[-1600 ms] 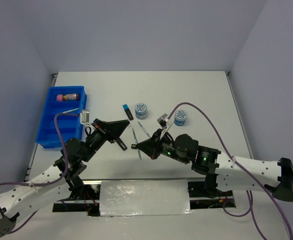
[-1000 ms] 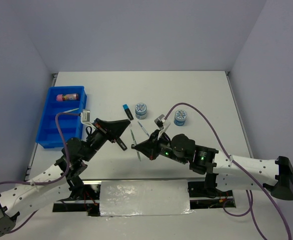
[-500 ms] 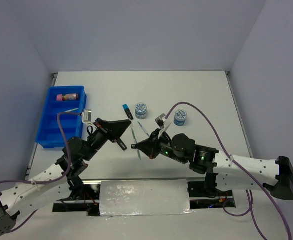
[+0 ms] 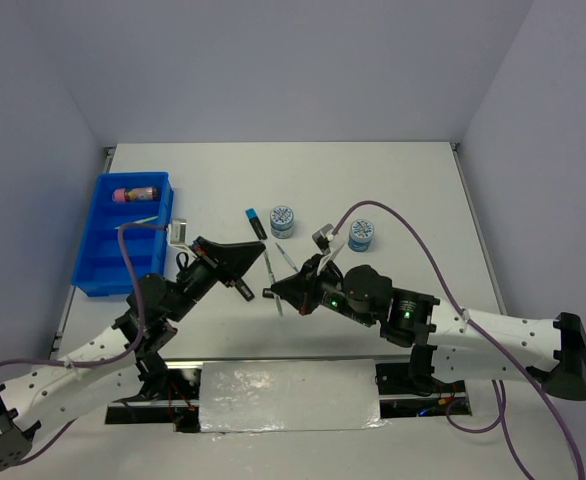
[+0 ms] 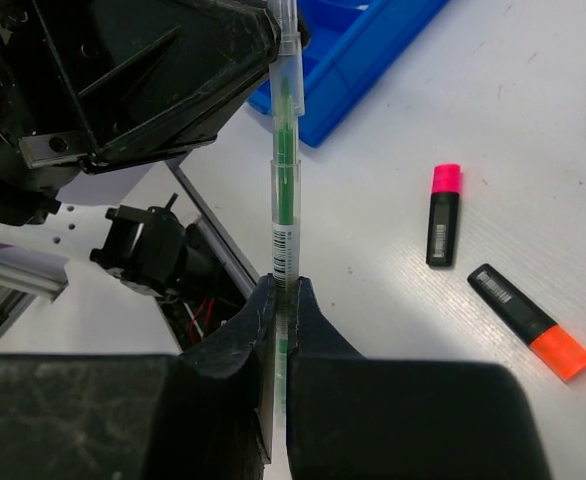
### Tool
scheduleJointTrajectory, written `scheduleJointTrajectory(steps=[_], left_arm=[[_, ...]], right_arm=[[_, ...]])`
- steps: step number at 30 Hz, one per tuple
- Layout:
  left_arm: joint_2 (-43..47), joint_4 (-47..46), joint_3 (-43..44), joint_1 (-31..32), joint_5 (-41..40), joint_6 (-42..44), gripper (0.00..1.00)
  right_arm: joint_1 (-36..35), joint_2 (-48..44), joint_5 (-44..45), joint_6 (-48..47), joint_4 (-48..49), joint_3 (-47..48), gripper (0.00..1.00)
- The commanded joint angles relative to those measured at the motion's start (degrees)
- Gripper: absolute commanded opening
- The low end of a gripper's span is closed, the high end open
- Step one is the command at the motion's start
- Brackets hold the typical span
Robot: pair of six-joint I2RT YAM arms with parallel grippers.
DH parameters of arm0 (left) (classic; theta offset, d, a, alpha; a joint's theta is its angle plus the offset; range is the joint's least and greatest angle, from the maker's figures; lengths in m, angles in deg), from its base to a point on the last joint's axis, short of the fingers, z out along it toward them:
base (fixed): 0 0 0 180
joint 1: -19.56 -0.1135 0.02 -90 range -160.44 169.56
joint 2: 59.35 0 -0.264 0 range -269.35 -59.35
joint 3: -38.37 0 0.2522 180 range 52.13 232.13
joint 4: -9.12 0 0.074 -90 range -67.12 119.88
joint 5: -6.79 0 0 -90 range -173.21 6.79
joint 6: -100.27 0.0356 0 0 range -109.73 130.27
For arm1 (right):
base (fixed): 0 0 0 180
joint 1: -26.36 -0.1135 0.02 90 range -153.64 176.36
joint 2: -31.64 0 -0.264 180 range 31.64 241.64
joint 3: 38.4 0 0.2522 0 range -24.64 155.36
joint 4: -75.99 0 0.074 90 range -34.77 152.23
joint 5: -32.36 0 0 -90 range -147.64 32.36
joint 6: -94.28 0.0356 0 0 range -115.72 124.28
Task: Sort the stationery into containers
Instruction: Close the pen cap on the pen.
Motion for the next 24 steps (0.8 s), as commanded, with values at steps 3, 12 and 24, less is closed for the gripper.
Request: scheduleJointTrajectory(steps=[3,12,24], left_arm=[[-1.05,-5.05,0.31,0.06,2.80,0.06,0.00],[-2.98,0.30,3.65,0.06,5.71,2.17,0.02],[-7.02,4.44,7.69,0.15,9.66,4.19,0.41]], right_arm=[[-0.32,0.42,2.93,-2.39,-1.06,4.90,0.00],[0.03,1.13,9.62,-10.55,-1.96,9.04,0.00],[0.04,2.36,3.12,-14.79,4.56,6.49,0.00]])
